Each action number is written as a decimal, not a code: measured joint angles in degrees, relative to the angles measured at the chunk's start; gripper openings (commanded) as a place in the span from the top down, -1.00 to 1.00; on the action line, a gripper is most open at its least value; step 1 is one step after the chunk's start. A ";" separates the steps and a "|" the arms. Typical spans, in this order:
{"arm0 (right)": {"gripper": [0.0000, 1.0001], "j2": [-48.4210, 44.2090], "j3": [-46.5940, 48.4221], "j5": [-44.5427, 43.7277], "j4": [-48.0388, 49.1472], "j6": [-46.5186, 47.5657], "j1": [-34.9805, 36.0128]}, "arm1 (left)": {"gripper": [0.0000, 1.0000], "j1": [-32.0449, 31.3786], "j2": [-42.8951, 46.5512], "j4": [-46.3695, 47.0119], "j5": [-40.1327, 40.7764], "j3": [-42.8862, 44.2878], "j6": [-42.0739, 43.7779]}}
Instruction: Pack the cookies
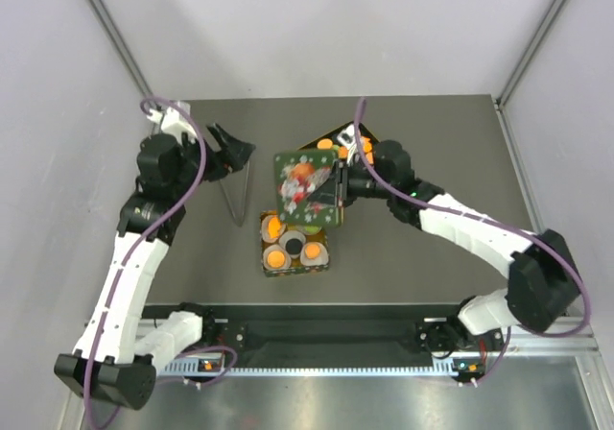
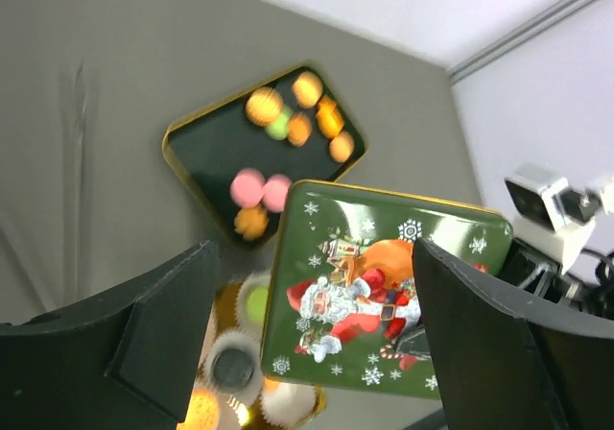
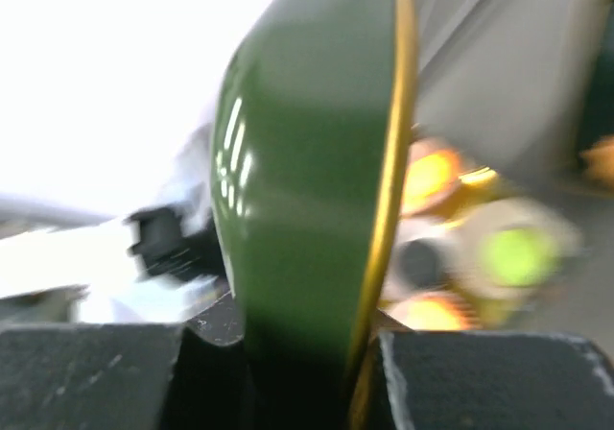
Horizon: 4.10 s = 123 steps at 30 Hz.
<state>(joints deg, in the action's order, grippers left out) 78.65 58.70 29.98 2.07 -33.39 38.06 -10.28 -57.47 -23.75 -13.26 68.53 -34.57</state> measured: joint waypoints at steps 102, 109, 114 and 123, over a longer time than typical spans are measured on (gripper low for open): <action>0.10 34.01 -30.51 22.64 72.37 -47.74 -11.26 | -0.47 -9.55 -8.09 17.25 2.78 -38.88 -4.31; 0.03 32.04 -33.31 22.47 71.41 -45.42 -14.34 | -0.49 -10.54 -8.92 16.04 3.98 -37.66 -4.22; -0.08 28.87 -33.55 21.40 65.35 -40.54 -14.51 | -0.61 -11.43 -9.18 14.47 4.85 -36.59 -3.58; -0.53 18.16 -30.05 14.78 42.66 -24.15 -13.70 | -0.78 -12.07 -6.95 9.18 5.55 -33.92 -1.42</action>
<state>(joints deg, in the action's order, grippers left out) 96.82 28.64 44.75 44.73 -57.54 24.36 -22.35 -64.42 -14.57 -7.70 34.61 -35.99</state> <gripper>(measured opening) 0.728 0.877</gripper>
